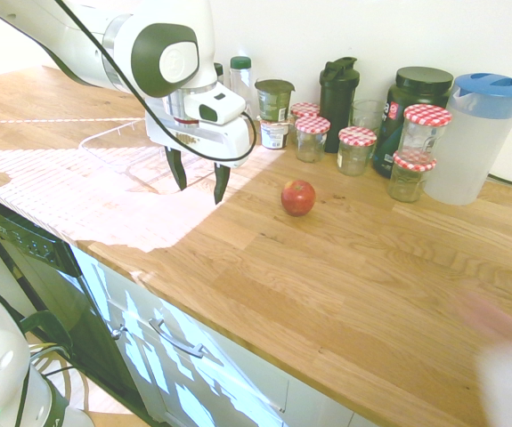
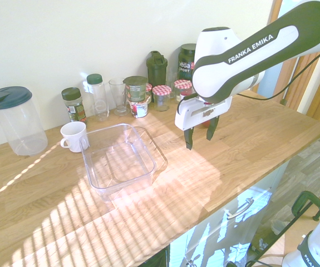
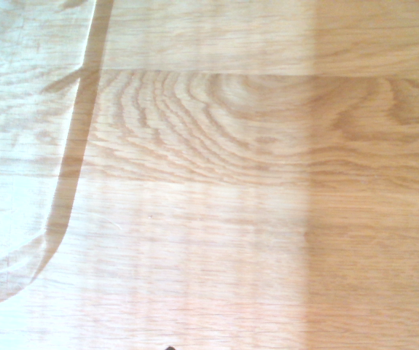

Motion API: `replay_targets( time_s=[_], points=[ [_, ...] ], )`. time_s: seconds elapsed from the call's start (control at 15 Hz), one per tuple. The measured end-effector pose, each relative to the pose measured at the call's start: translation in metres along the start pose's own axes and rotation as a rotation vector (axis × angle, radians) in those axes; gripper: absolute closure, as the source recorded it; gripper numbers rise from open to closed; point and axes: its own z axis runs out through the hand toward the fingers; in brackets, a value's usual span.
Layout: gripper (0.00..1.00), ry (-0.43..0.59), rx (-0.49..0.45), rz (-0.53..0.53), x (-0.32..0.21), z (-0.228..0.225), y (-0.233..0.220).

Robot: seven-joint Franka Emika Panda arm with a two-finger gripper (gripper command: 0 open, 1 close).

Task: Put the apple into the container

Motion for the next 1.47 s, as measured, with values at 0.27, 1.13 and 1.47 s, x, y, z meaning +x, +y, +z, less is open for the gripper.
replay_targets(
  time_s=[0.27, 1.13, 1.47],
  points=[
    [0.0, 0.014, 0.003, -0.008, 0.007, -0.011, -0.002],
    [0.0, 0.055, -0.077, -0.047, 0.165, -0.019, 0.018],
    [1.0, 0.036, -0.1, -0.051, 0.166, -0.003, 0.02]
  ],
)
